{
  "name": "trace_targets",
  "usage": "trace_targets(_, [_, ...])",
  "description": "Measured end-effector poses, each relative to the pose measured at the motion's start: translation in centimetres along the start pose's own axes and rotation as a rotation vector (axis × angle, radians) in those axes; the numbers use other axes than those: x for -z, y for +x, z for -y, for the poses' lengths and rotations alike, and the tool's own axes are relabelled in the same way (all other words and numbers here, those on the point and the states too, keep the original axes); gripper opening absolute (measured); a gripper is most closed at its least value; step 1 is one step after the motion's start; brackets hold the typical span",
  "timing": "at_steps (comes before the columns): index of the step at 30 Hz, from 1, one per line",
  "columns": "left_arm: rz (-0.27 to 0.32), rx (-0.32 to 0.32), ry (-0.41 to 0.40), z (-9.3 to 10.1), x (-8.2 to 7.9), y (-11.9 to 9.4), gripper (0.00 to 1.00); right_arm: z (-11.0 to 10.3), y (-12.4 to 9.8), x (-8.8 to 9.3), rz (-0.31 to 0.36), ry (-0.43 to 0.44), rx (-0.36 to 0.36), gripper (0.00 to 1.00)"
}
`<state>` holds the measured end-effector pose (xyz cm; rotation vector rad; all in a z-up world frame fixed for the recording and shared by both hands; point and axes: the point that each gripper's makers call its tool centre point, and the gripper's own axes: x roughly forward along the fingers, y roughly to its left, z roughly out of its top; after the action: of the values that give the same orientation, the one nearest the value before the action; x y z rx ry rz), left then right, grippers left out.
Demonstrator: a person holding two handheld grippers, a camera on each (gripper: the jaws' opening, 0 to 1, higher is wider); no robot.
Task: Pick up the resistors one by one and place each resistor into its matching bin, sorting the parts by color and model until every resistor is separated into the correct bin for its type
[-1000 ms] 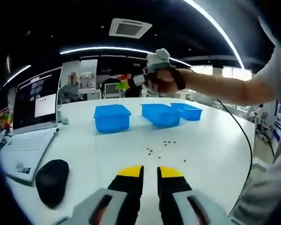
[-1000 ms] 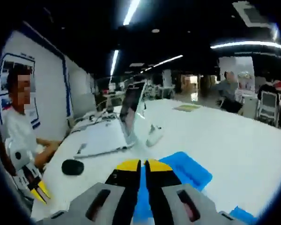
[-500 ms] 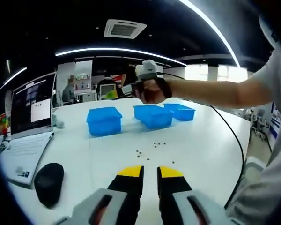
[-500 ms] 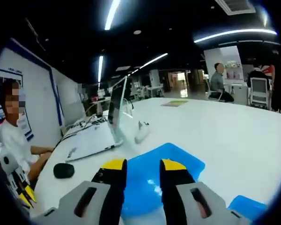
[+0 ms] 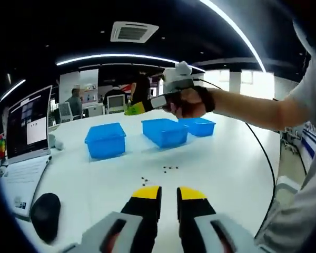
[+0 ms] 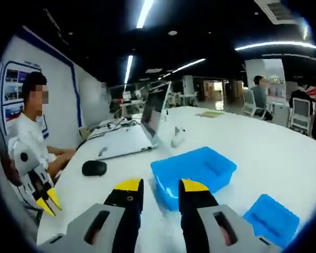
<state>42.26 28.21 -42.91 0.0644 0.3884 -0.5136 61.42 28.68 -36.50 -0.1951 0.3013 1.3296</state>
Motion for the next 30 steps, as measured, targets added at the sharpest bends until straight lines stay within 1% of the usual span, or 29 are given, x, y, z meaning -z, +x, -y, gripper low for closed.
trace_targets(1, [-0.002,-0.002,0.002,-0.1,0.0,0.2,0.15,0.2,-0.2,0.0,-0.012,-0.032,-0.008,0.29])
trace_targets(2, [-0.003,-0.003,0.002,-0.2,-0.1,0.3,0.15,-0.1,-0.6,0.0,-0.019,-0.054,-0.018,0.29])
trace_targets(3, [-0.002,-0.003,-0.001,-0.2,-0.3,0.5,0.15,-1.3,-1.3,0.1,-0.025,-0.057,-0.026,0.29])
trace_targets(4, [-0.002,-0.002,-0.005,-0.2,-0.4,0.6,0.15,-1.9,-1.7,0.4,-0.043,-0.056,-0.039,0.29])
trace_targets(5, [-0.003,0.001,-0.007,-0.1,-0.5,0.7,0.15,-2.2,-2.1,1.1,-0.080,-0.042,-0.053,0.29])
trace_targets(6, [-0.002,0.004,-0.006,0.0,-0.6,0.8,0.15,-2.6,-2.4,1.5,-0.105,-0.047,-0.055,0.29])
trace_targets(7, [-0.001,0.007,-0.005,0.1,-0.7,0.9,0.15,-3.0,-2.7,1.8,-0.120,-0.063,-0.059,0.29])
trace_targets(8, [-0.003,0.012,-0.003,0.3,-0.7,1.1,0.15,-3.7,-3.2,2.2,-0.136,-0.103,-0.074,0.29])
trace_targets(10, [-0.006,0.022,0.001,0.5,-0.6,1.4,0.15,-4.7,-3.9,2.8,-0.158,-0.135,-0.090,0.29])
trace_targets(13, [-0.006,0.029,0.003,0.5,-0.7,1.7,0.15,-5.1,-4.9,4.2,-0.211,-0.192,-0.100,0.29])
trace_targets(14, [-0.005,0.029,0.002,0.5,-0.7,1.7,0.15,-5.2,-5.0,4.4,-0.218,-0.197,-0.100,0.29])
trace_targets(16, [-0.007,0.031,-0.001,0.5,-0.7,1.9,0.15,-5.4,-5.8,5.2,-0.263,-0.251,-0.092,0.29])
trace_targets(18, [-0.005,0.032,0.001,0.4,-0.8,1.9,0.15,-5.6,-6.3,5.4,-0.281,-0.292,-0.092,0.29])
trace_targets(19, [-0.003,0.033,0.004,0.4,-0.9,1.9,0.15,-5.6,-6.6,5.4,-0.285,-0.299,-0.092,0.29])
trace_targets(22, [-0.004,0.030,0.009,0.3,-0.9,1.9,0.15,-5.6,-6.8,5.7,-0.312,-0.323,-0.126,0.29])
trace_targets(23, [-0.005,0.026,0.009,0.2,-0.9,1.9,0.15,-5.6,-6.9,5.9,-0.331,-0.339,-0.143,0.29])
trace_targets(25, [-0.004,0.018,0.013,0.1,-1.0,1.6,0.15,-5.4,-6.7,6.4,-0.382,-0.369,-0.161,0.29])
trace_targets(27, [0.000,0.009,0.018,0.0,-0.9,1.3,0.15,-5.8,-6.5,7.1,-0.434,-0.392,-0.207,0.29])
trace_targets(30, [-0.005,-0.008,0.005,-0.4,-0.3,0.9,0.15,-6.6,-6.2,8.4,-0.510,-0.417,-0.280,0.27])
